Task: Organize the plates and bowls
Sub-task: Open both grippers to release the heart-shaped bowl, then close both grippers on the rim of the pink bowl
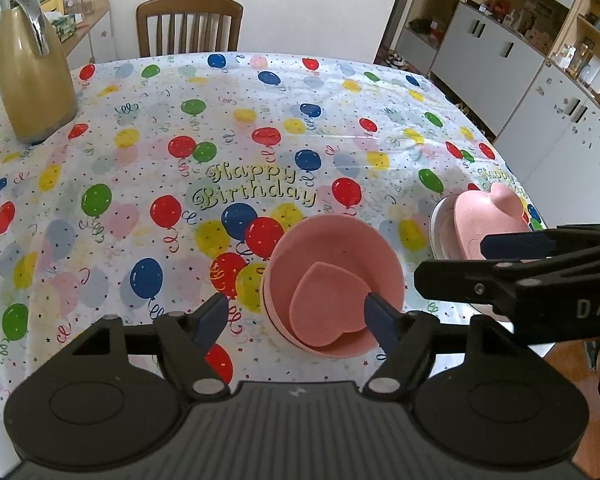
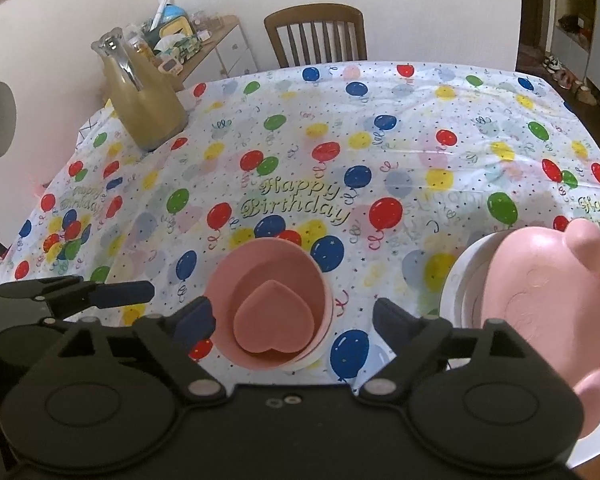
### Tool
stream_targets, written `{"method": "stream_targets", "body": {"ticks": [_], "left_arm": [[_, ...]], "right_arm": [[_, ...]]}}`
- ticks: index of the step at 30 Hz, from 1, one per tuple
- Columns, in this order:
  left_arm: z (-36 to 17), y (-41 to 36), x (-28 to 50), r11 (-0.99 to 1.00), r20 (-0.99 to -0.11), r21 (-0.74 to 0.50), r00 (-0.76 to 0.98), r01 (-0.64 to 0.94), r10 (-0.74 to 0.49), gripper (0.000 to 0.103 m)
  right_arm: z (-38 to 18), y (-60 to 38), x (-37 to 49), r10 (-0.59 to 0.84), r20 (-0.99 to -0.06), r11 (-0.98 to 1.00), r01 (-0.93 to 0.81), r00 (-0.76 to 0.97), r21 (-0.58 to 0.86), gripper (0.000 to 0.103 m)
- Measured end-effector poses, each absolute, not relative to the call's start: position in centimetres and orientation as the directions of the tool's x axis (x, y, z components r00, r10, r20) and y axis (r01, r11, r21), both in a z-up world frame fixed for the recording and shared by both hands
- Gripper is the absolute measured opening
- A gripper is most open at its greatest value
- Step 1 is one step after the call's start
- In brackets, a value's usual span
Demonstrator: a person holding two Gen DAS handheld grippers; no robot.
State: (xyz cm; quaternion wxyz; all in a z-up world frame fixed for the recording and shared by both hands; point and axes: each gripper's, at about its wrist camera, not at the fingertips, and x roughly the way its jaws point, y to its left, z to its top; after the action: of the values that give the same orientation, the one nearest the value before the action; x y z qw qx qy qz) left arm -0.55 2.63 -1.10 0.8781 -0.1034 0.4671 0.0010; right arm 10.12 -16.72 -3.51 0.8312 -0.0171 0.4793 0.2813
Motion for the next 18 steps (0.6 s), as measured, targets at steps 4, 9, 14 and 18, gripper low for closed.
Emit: {"method": "stream_targets", "body": {"ticks": [4, 9, 14, 18], "left_arm": [[-1.7, 2.9, -0.4, 0.974, -0.824, -0.194, 0.558, -0.115, -0.099, 0.077], [-2.6, 3.2, 0.1, 0.971, -0.834, -0.197, 0.543, -0.132, -0.096, 0.077], [-3.9, 3.4, 0.9, 0.968, -0.848, -0.203, 0.52, -0.15, -0.097, 0.077], [-5.1, 3.9, 1.6, 0.962, -0.858, -0.212, 0.504, -0.175, -0.098, 0.077]], "right_arm": [[-4.0, -17.0, 10.2, 0.456, -0.799, 0.85, -0.457, 0.392, 0.261, 0.097], [-5.4, -17.1, 10.9, 0.438, -0.814, 0.871, -0.405, 0.383, 0.278, 0.097], [-6.9, -16.8, 11.5, 0.424, -0.827, 0.882, -0.375, 0.37, 0.285, 0.097], [-8.1, -16.8, 12.3, 0.414, -0.839, 0.892, -0.34, 0.353, 0.297, 0.094]]}}
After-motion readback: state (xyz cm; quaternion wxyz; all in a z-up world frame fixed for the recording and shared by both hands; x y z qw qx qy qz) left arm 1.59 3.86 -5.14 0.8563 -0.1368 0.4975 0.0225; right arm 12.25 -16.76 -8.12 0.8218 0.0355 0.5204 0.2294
